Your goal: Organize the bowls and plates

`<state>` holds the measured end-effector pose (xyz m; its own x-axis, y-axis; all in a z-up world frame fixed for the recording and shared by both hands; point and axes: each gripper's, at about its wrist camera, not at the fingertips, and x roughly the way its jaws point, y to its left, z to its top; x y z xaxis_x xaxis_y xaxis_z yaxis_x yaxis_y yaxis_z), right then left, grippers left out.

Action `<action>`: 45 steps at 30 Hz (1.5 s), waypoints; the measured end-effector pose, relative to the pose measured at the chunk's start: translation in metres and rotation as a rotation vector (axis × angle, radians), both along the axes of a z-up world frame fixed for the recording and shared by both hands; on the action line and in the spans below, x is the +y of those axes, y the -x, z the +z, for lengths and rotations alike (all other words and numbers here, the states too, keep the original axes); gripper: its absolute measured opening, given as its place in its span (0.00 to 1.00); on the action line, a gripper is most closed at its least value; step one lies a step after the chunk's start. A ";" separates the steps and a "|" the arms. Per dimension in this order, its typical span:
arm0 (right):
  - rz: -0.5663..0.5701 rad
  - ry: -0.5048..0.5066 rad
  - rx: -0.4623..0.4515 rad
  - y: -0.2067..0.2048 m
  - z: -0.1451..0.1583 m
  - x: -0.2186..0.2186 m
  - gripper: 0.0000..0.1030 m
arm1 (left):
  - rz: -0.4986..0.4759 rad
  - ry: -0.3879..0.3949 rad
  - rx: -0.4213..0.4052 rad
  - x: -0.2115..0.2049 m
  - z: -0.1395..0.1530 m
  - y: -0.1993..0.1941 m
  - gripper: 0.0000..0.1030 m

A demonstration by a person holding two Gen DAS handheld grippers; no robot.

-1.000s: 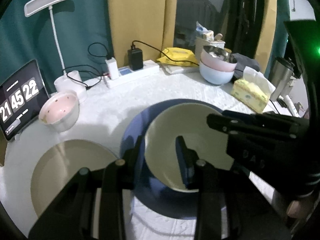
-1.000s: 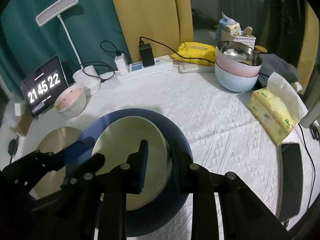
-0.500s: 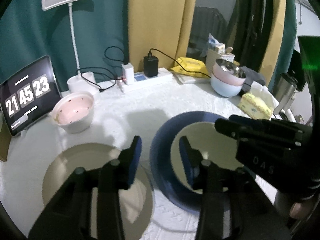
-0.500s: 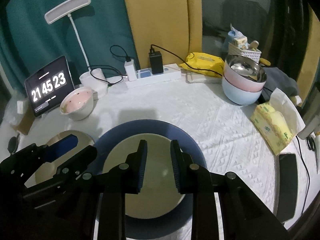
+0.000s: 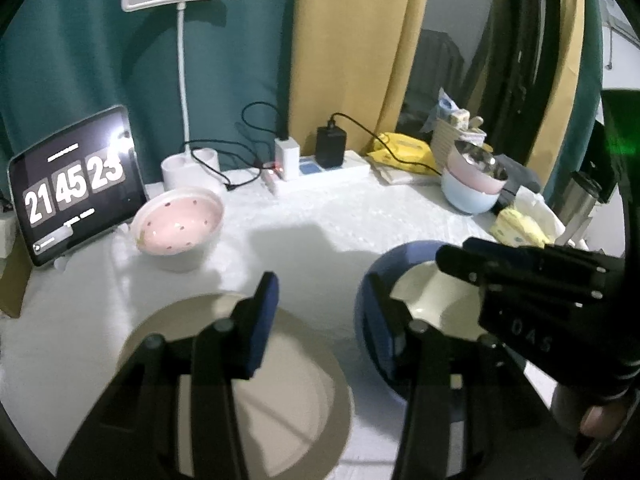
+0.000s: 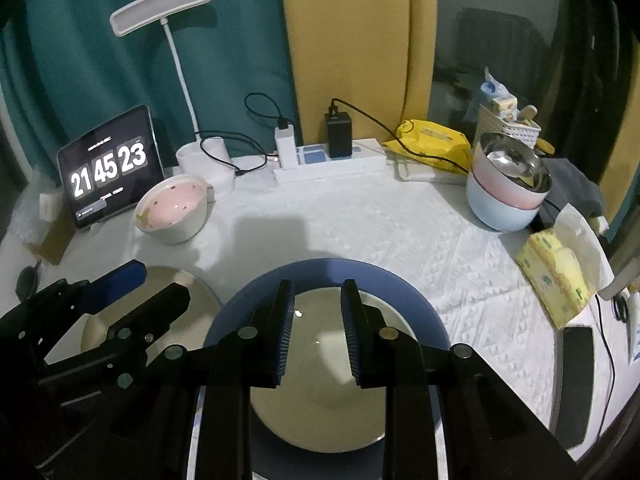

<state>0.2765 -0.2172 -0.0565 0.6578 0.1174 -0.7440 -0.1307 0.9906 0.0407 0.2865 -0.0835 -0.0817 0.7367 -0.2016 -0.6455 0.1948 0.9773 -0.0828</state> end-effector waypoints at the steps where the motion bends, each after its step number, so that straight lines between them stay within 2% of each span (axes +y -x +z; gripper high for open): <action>1: 0.002 0.001 0.001 -0.001 0.000 0.002 0.25 | 0.006 0.003 -0.002 0.004 0.001 0.000 0.44; 26: 0.090 0.028 0.011 -0.032 0.001 0.067 0.25 | 0.108 0.009 -0.020 0.074 0.007 -0.017 0.45; 45: 0.146 0.036 0.017 -0.075 0.001 0.114 0.25 | 0.194 0.002 -0.012 0.133 0.002 -0.047 0.45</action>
